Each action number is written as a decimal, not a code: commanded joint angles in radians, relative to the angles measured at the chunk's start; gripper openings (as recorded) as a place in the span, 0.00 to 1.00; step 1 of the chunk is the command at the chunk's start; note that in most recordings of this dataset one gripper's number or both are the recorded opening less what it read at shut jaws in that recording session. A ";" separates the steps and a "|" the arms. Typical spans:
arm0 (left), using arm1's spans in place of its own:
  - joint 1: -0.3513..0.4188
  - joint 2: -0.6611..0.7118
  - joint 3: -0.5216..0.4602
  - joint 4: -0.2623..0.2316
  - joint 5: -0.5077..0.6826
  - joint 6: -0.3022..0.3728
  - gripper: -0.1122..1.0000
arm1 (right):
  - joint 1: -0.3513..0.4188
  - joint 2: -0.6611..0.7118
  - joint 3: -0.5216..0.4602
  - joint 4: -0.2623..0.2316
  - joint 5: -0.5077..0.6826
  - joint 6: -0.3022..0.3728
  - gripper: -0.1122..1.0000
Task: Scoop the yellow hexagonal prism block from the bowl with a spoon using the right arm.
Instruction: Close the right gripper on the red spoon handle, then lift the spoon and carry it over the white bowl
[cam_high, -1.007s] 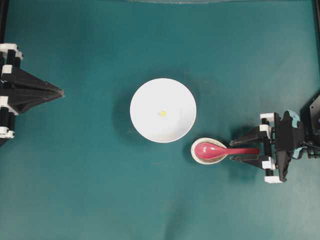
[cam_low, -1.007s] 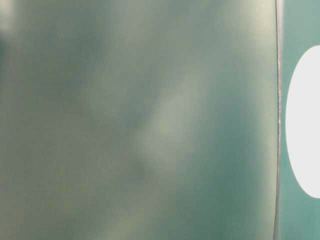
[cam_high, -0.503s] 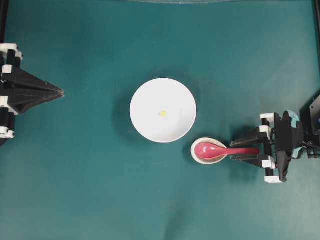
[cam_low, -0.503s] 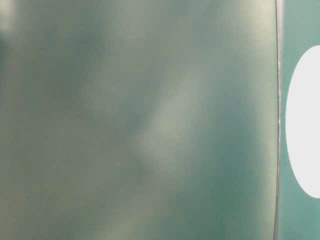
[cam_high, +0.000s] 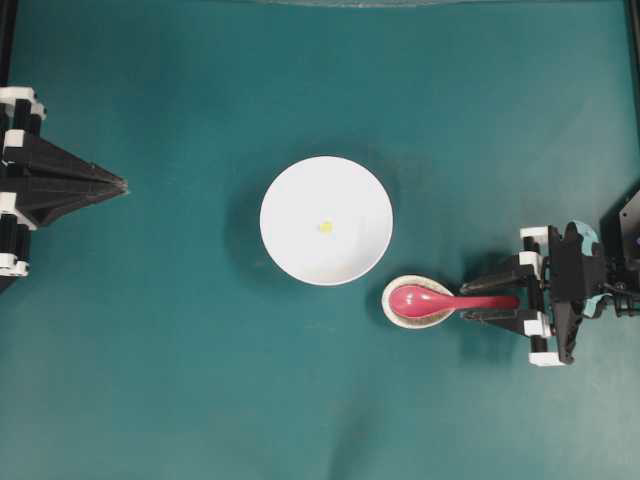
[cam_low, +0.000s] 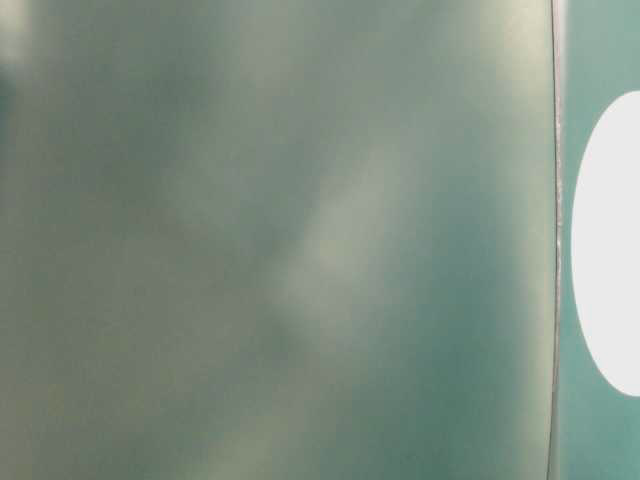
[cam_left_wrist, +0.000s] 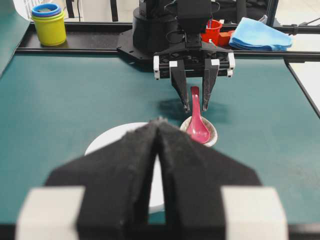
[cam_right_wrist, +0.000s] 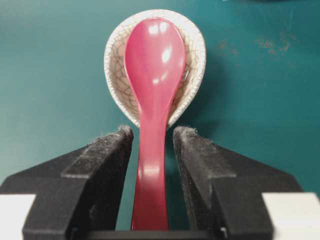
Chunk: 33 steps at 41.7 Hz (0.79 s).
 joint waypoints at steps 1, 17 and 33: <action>0.002 0.005 -0.028 0.002 -0.005 0.002 0.13 | -0.003 -0.021 -0.006 0.003 -0.005 -0.002 0.50; 0.002 0.005 -0.028 0.002 -0.005 0.002 0.13 | -0.003 -0.032 -0.008 0.003 -0.005 0.000 0.32; 0.002 0.005 -0.028 0.002 -0.009 0.000 0.13 | -0.123 -0.339 -0.040 0.000 0.229 -0.072 0.32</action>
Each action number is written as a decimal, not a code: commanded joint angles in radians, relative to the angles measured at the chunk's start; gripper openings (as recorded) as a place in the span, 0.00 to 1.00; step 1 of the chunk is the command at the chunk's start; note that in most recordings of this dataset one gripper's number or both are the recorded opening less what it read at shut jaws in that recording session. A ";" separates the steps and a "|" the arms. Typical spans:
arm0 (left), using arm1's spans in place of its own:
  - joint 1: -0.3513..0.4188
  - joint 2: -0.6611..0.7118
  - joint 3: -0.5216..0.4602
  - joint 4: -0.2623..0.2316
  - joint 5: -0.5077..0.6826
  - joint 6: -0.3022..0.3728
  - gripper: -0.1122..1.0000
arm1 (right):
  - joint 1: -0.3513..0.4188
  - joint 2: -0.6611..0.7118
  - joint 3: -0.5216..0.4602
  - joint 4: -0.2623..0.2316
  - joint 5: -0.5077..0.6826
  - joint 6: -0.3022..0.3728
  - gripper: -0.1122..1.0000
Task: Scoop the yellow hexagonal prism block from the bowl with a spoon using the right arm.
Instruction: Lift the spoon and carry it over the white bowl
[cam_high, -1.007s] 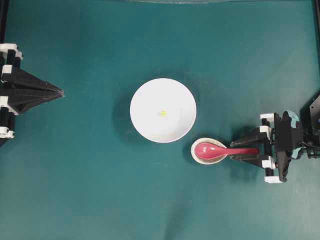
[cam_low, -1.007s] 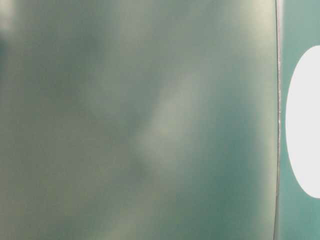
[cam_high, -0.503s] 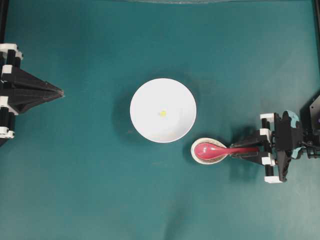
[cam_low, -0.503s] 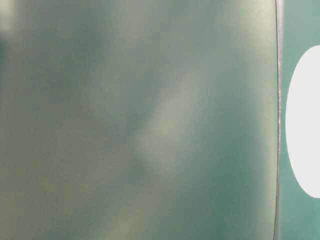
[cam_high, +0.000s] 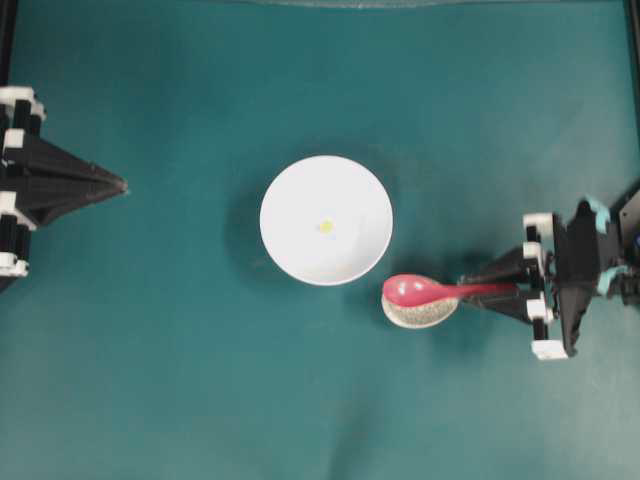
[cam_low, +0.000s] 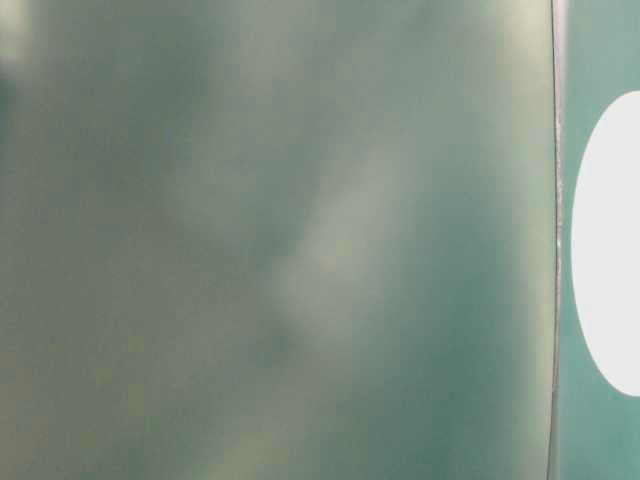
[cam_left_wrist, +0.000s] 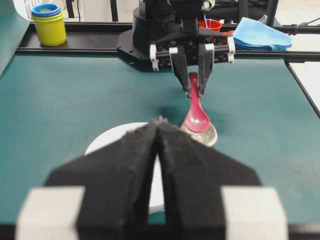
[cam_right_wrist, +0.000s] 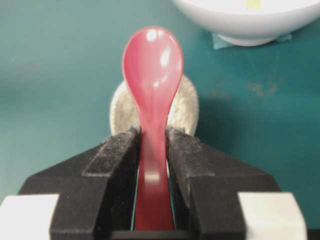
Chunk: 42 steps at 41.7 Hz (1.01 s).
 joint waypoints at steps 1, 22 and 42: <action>0.000 0.005 -0.029 0.002 -0.009 0.000 0.13 | -0.038 -0.104 -0.031 -0.002 0.095 -0.044 0.32; 0.000 0.005 -0.029 0.002 -0.015 -0.017 0.13 | -0.365 -0.462 -0.278 -0.005 0.822 -0.371 0.32; 0.000 0.011 -0.034 0.002 -0.029 -0.017 0.13 | -0.568 -0.434 -0.431 -0.023 1.124 -0.368 0.32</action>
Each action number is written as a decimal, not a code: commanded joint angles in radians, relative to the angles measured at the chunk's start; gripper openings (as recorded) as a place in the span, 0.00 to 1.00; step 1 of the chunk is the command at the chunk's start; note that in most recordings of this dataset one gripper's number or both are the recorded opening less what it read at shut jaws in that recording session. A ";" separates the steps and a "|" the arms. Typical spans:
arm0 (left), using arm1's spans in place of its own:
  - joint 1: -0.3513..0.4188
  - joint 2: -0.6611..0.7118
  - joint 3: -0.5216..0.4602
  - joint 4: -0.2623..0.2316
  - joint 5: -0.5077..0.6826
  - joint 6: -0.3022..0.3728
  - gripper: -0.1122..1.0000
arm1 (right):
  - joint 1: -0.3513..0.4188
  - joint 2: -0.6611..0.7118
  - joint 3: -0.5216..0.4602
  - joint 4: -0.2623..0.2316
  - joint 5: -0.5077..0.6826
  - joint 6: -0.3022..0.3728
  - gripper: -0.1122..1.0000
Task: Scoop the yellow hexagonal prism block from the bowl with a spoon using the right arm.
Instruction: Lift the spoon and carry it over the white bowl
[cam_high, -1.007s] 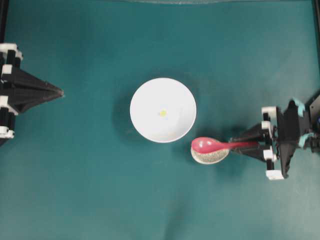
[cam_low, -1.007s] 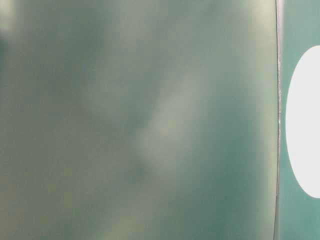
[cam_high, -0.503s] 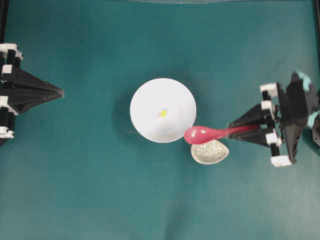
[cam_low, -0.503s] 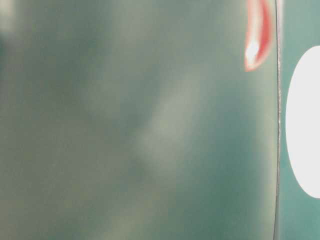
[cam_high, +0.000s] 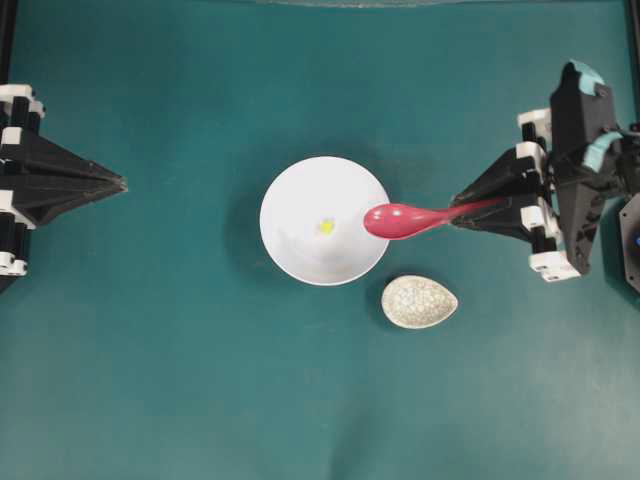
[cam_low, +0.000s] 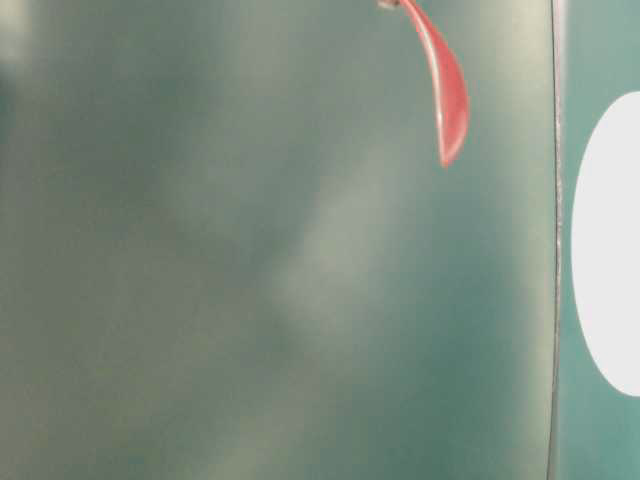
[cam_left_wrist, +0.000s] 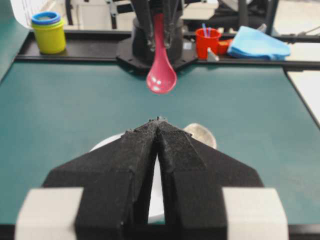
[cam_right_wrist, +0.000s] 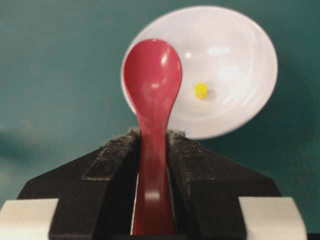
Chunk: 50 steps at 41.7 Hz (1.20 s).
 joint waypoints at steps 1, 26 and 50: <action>0.000 0.009 -0.028 0.002 -0.009 -0.002 0.13 | -0.028 0.012 -0.052 -0.002 0.040 0.002 0.32; 0.000 0.012 -0.028 0.002 -0.015 -0.002 0.13 | -0.124 0.295 -0.282 -0.133 0.327 0.003 0.32; 0.000 0.012 -0.028 0.002 -0.043 0.000 0.13 | -0.124 0.477 -0.399 -0.189 0.434 0.006 0.32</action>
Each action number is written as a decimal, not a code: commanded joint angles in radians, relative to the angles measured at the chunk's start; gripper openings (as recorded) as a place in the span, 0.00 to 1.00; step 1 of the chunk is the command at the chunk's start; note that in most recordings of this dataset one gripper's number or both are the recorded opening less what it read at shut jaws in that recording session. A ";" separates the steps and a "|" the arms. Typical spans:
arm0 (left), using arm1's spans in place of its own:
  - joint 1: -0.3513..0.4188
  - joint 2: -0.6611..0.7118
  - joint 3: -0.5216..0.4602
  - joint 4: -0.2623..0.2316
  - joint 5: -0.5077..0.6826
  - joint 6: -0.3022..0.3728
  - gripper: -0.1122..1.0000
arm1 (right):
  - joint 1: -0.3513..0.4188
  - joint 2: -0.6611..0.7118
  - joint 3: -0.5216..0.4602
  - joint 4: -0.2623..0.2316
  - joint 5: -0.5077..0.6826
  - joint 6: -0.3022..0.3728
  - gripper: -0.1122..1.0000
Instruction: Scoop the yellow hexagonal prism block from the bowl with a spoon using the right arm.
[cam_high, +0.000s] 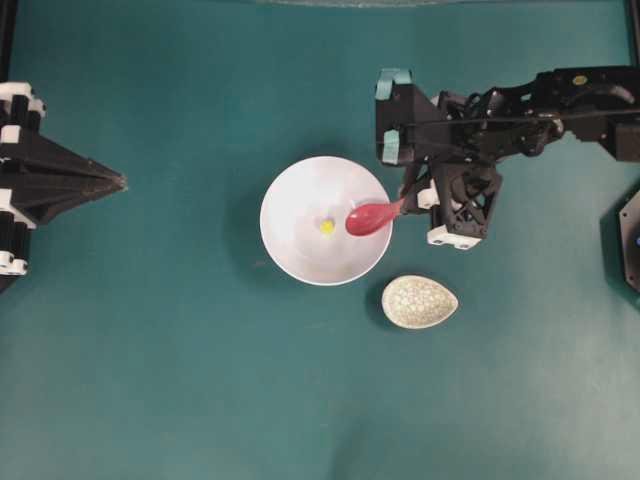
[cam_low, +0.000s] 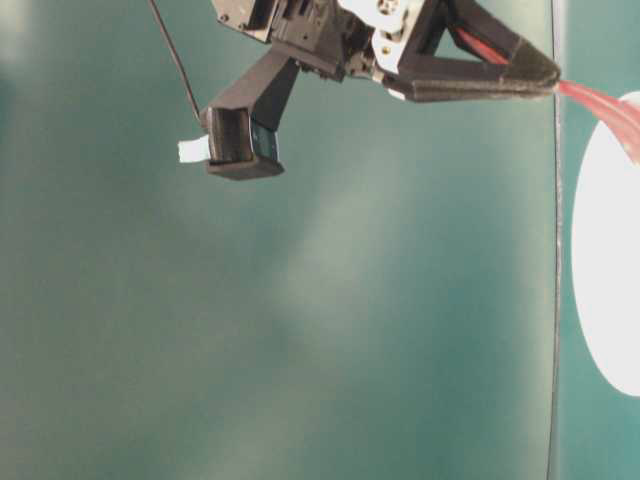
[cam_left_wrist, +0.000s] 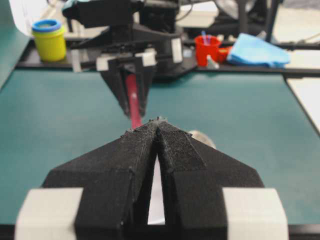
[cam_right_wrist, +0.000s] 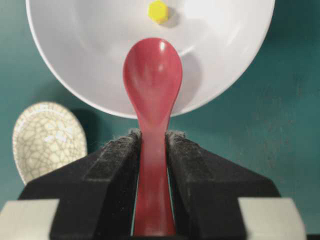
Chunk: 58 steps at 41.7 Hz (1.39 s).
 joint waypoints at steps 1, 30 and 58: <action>0.000 0.008 -0.028 0.002 -0.017 0.000 0.13 | -0.002 -0.002 -0.043 -0.002 0.011 0.003 0.32; 0.000 0.008 -0.028 0.002 -0.028 0.006 0.13 | -0.002 0.104 -0.132 -0.012 0.107 0.032 0.32; 0.000 0.008 -0.028 0.002 -0.029 0.009 0.13 | 0.002 0.158 -0.176 -0.015 0.078 0.063 0.32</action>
